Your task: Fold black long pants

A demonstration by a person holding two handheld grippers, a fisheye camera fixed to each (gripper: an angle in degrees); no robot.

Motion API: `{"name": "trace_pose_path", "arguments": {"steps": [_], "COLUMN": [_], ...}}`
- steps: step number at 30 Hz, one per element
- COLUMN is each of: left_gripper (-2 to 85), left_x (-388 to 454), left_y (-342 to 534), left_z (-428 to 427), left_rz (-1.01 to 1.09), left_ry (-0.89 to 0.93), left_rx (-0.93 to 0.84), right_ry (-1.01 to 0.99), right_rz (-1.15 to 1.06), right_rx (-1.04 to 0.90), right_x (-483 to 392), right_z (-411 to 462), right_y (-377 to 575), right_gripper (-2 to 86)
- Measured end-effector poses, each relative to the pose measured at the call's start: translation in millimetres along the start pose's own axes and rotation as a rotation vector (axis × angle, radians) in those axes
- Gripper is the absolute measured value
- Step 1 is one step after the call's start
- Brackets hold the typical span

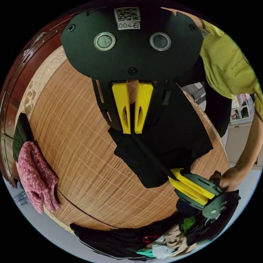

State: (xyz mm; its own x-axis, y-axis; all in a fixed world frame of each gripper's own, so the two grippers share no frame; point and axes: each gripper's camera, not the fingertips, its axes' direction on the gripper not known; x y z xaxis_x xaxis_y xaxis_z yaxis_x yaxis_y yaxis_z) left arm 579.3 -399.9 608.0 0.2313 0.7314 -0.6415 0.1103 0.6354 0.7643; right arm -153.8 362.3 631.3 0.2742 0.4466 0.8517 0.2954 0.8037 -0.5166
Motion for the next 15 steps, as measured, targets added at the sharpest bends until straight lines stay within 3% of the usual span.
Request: {"name": "trace_pose_path", "arguments": {"steps": [3,8,11,15], "left_gripper": [7.0,9.6,9.4,8.7], "left_x": [-31,-68,-71,-57], "left_y": [21,81,140,251], "left_z": [-1,-32,-49,-32], "left_rz": [-0.128,-0.293,-0.297,-0.295], "left_ry": [0.029,0.054,0.082,0.167], "left_rx": [0.119,0.351,0.464,0.519], "right_ry": [-0.007,0.016,-0.158,-0.313], "right_rz": [0.146,0.49,0.481,0.444], "right_rx": [0.036,0.34,0.487,0.529], "right_x": [29,75,61,17], "right_z": [0,-56,-76,-53], "right_y": [8,80,138,204], "right_gripper": [8.1,7.6,7.6,9.4]}}
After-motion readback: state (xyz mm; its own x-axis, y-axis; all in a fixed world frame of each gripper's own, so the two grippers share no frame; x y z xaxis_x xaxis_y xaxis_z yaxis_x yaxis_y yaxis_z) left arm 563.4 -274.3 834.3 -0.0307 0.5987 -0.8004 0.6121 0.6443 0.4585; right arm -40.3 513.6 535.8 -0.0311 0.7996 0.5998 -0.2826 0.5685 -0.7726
